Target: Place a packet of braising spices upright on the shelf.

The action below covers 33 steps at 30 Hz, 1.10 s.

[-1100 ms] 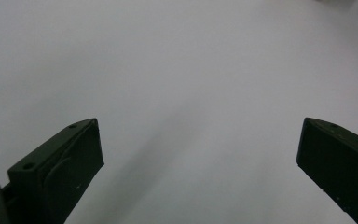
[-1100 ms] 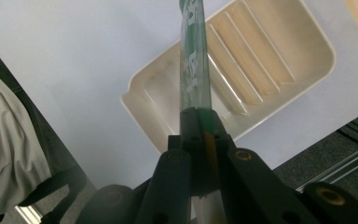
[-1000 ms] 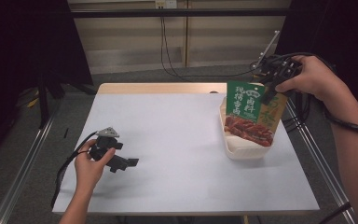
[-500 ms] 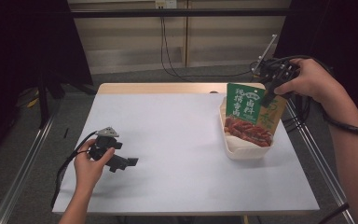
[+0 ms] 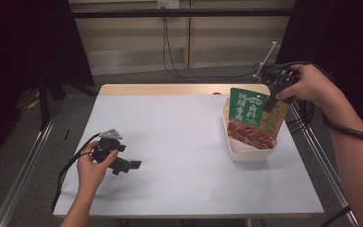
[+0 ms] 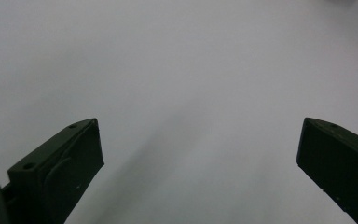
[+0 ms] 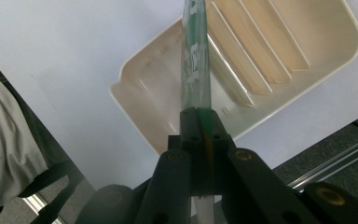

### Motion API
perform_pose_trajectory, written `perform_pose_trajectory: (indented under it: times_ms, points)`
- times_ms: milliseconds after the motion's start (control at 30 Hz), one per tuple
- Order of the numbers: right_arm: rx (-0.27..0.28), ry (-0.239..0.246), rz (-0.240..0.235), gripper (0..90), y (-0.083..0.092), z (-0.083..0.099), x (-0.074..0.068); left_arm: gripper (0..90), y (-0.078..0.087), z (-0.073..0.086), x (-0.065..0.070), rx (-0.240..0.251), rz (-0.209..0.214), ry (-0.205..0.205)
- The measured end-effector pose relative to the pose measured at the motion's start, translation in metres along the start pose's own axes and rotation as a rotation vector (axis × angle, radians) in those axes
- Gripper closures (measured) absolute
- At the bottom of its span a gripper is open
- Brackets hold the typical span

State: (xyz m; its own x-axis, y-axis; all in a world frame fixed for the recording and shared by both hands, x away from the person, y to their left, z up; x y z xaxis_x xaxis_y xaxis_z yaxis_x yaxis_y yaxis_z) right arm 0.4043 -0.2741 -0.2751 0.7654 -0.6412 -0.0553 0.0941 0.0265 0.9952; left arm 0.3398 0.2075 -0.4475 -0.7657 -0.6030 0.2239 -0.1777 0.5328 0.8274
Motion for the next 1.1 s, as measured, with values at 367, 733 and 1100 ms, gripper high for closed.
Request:
perform_pose_trajectory:
  times_ms: [367, 733, 1100]
  points:
    - [-0.002, -0.011, -0.010, 90.0, -0.008, 0.001, 0.004, 0.0, -0.003, 0.000, 0.000, -0.018, 0.008, -0.011]
    - [0.018, -0.025, -0.017, 90.0, -0.011, 0.005, 0.011, 0.0, -0.001, -0.001, 0.000, -0.017, 0.006, -0.008]
    - [0.021, -0.049, -0.032, 90.0, -0.014, 0.011, 0.018, 0.0, -0.001, 0.000, 0.000, -0.018, 0.006, -0.008]
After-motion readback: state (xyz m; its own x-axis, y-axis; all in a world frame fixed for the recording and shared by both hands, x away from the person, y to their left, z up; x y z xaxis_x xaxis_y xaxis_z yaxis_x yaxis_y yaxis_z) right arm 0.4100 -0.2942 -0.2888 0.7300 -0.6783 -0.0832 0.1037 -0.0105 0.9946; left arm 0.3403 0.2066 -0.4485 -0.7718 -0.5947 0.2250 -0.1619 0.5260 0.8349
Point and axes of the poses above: each handheld gripper's, and its own axes: y roughly backward along the jaws, z roughly out of its underside, x roughly to its right, the point moved 2 cm from there along -y, roughly forward along the jaws, and after that the axes turned 11 degrees about -x, right-handed, at the moved point
